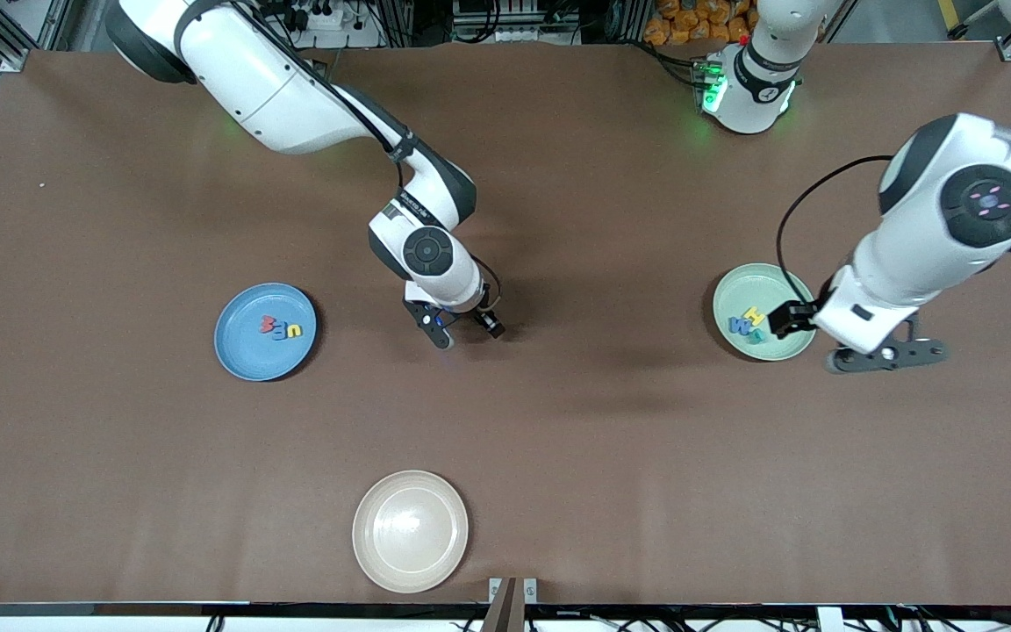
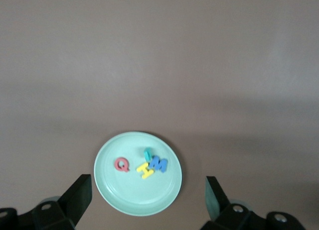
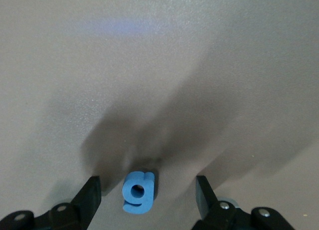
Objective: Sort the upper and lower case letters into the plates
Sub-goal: 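Carry the blue g to the blue plate with the right gripper and release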
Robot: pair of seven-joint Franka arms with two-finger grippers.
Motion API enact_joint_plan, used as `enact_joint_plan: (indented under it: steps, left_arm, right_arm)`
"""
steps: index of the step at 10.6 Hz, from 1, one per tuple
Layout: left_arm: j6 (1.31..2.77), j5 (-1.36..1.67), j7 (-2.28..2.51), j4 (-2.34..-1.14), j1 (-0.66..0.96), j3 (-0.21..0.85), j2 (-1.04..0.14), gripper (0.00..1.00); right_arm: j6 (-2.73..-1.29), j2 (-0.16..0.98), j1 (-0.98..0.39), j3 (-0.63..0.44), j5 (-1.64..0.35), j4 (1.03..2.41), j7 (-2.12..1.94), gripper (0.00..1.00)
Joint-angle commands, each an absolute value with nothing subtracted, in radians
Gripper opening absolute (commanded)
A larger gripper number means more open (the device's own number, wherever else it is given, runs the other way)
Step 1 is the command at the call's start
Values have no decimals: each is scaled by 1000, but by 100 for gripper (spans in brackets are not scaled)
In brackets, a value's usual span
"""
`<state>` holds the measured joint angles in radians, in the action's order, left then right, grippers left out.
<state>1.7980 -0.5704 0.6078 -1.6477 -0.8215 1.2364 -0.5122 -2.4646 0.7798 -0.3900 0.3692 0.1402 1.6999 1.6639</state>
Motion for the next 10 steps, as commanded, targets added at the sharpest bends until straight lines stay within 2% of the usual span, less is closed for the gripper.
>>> enact_joint_plan:
  steps: [1,2,3,7,8,10]
  left_arm:
    - [1746,-541,588,-1573,-830,1243,-503,100]
    - [1737,-541,588,-1553,-828,1244,-503,100]
    - [1736,-532,588,-1548,-828,1244,-503,100]
    - [1738,-531,578,-1545,-827,1241,-509,100]
    - [1738,-531,551,-1528,-809,1221,-509,100]
    - [1736,-523,531,-1456,-654,1075,-503,100]
  right_arm:
    - [-2474,802,-403,365,169,1678,1692,84]
    - [-2474,802,-403,365,170,1678,1692,83]
    - [-2476,802,-403,365,181,1680,1692,76]
    - [-2473,801,-403,365,183,1680,1692,37]
    - [-2471,801,-402,365,183,1680,1692,28]
    - [-2462,799,-402,365,181,1680,1692,8]
